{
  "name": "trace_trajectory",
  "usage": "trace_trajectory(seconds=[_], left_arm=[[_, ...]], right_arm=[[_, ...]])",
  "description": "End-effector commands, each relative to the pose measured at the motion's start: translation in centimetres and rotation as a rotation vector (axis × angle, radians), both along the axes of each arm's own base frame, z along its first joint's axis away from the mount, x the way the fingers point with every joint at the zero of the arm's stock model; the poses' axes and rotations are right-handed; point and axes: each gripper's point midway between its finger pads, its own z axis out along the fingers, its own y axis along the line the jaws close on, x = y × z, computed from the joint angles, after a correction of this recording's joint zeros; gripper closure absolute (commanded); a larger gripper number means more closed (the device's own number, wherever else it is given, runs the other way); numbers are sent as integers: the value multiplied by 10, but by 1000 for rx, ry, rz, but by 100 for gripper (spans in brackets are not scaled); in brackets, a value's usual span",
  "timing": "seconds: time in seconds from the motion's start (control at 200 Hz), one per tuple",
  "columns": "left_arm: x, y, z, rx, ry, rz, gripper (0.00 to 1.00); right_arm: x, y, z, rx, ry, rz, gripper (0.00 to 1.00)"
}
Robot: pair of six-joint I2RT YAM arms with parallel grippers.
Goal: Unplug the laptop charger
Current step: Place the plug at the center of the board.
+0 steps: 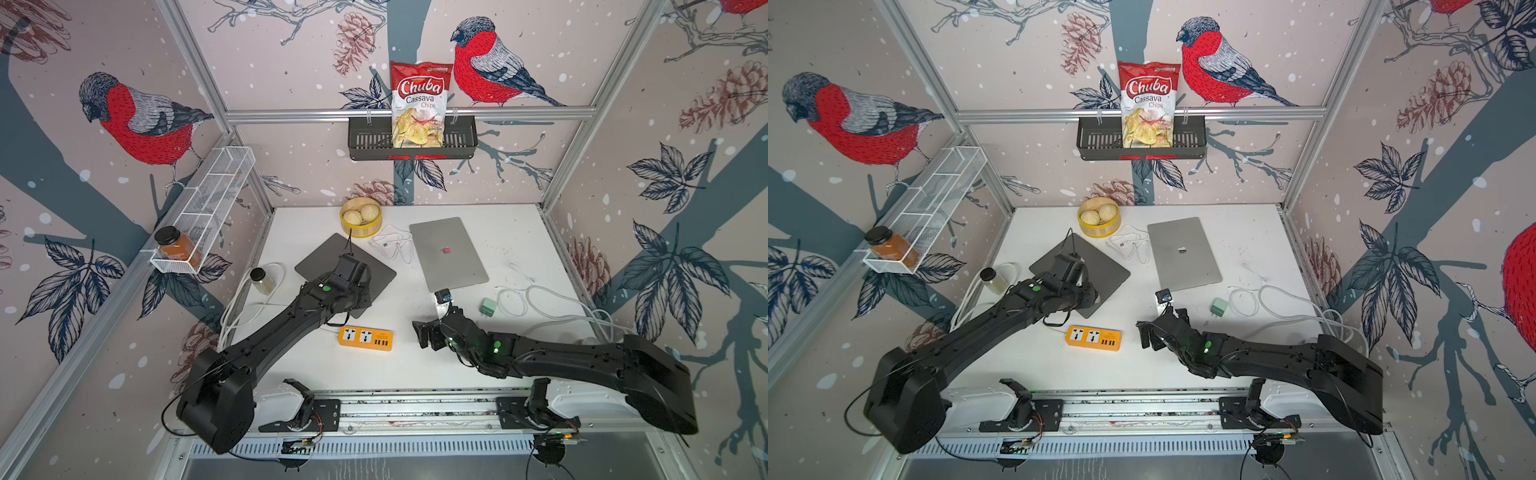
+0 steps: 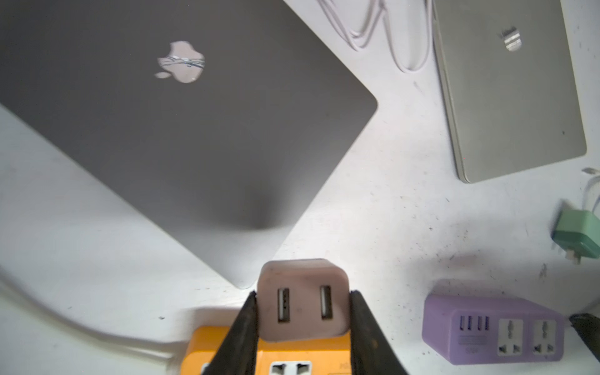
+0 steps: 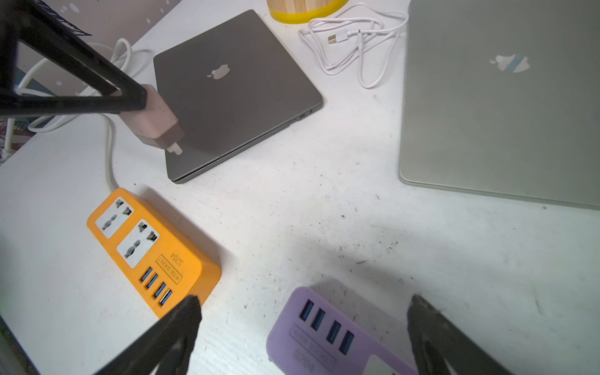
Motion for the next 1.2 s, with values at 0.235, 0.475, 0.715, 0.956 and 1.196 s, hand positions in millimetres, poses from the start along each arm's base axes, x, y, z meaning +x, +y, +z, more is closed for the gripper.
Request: trace_trajectory(seconds=[0.235,0.475,0.715,0.956,1.196], left_arm=[[17,-40,-28,167,105,-133,100],[25,-68,-46,231,182,-228,100],[36,-84,-66,295,259,-286,99],[48,-89,-80,334,268,-291,97],[57,-95,-77,328,227,-306,84]], right_arm=[[5,-38,15,43,-30,-113,0],[6,-57,15,67,-46,-160,0],[8,-63,10,59,-40,-169,0],[9,-66,6,62,-35,-169,0],[11,-66,3,60,-28,-170,0]])
